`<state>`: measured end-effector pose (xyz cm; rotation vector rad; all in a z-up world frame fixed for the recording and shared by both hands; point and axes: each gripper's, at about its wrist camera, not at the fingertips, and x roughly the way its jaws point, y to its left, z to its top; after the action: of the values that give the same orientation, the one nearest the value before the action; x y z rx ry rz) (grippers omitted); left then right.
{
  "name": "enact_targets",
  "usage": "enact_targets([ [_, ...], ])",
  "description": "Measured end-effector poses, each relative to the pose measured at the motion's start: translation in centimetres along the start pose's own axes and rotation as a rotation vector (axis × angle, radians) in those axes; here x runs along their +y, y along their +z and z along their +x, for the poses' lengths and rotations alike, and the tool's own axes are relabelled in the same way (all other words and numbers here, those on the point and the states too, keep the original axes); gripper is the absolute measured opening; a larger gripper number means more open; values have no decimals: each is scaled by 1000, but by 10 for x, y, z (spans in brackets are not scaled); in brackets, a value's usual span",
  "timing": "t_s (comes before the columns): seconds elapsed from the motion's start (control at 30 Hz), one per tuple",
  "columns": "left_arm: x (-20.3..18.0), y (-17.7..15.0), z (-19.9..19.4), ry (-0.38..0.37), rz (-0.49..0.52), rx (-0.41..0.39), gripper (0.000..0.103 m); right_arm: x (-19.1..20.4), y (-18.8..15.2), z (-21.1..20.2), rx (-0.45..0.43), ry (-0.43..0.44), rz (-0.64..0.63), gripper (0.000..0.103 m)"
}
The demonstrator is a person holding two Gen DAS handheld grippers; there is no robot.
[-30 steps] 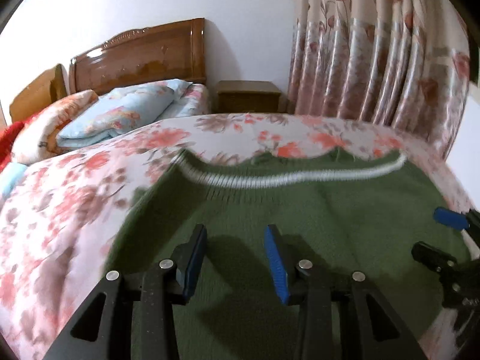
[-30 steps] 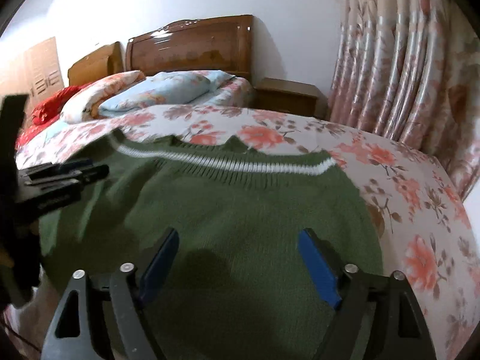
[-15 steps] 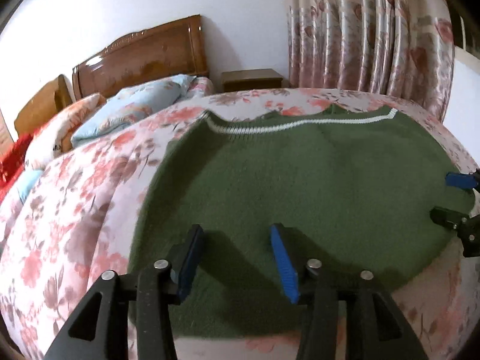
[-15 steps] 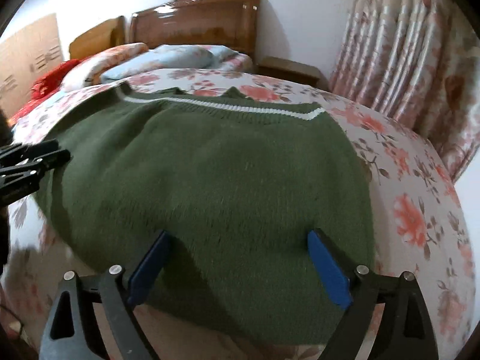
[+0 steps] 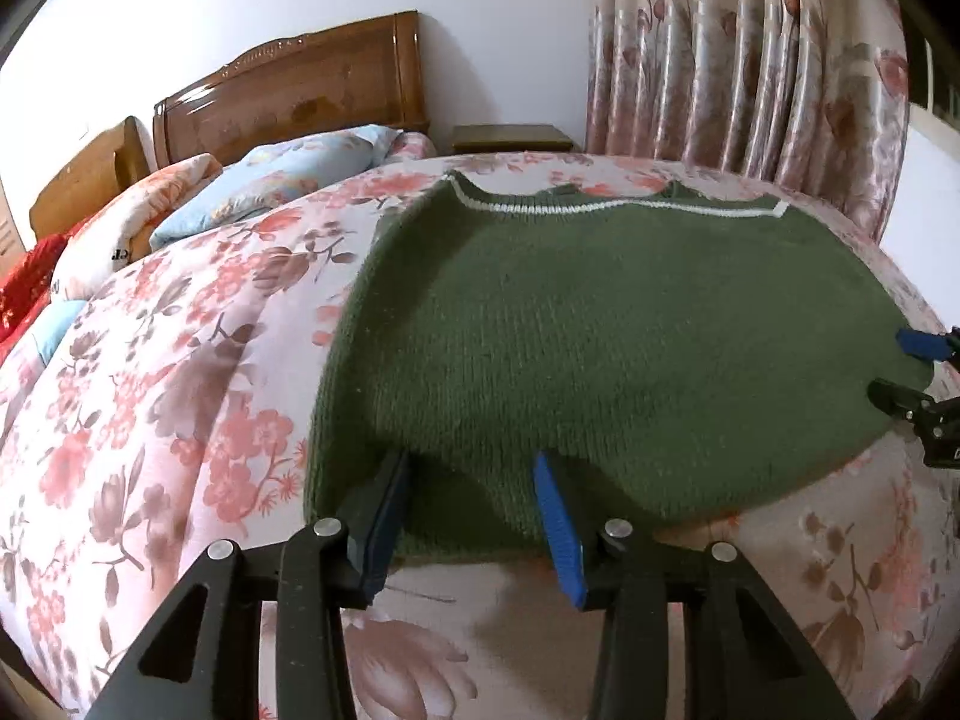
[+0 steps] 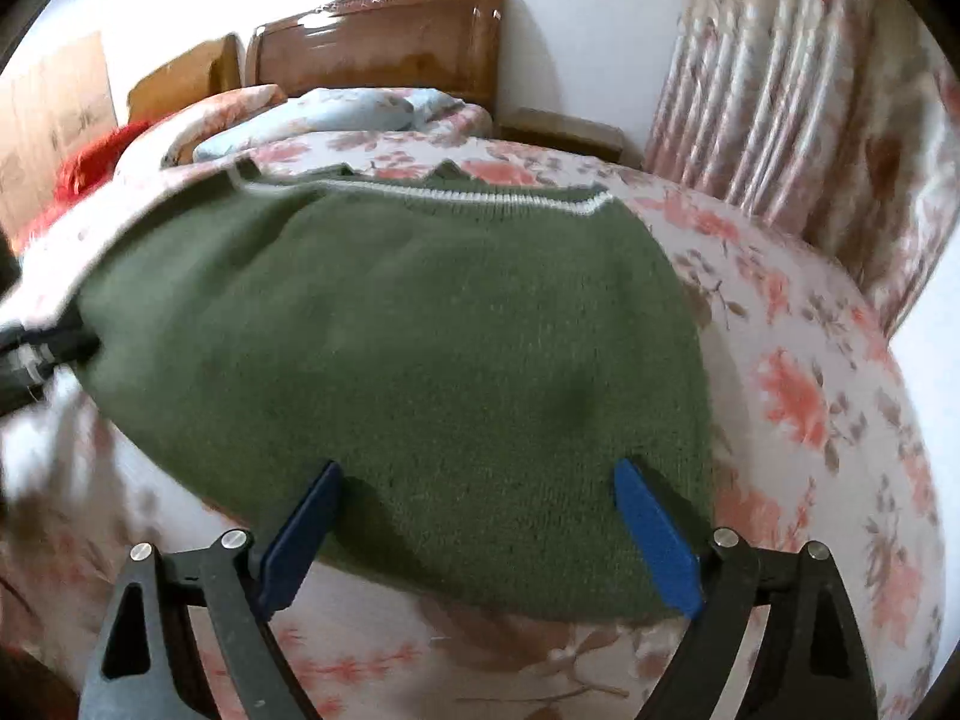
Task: Fold small clothes
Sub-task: 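Smooth the folded sweater with both grippers open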
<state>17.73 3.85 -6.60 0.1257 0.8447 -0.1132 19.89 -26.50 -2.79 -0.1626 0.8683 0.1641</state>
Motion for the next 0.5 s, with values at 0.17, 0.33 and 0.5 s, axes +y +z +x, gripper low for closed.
enact_targets([
  [0.17, 6, 10, -16, -49, -75, -10, 43, -3, 7, -13, 6, 7, 35, 103],
  [0.33, 13, 3, 4, -13, -78, -8, 43, -9, 2, -2, 36, -2, 44, 103],
  [0.5, -1, 5, -23, -119, -102, -1, 39, -11, 0, 1, 34, 4, 23, 103],
])
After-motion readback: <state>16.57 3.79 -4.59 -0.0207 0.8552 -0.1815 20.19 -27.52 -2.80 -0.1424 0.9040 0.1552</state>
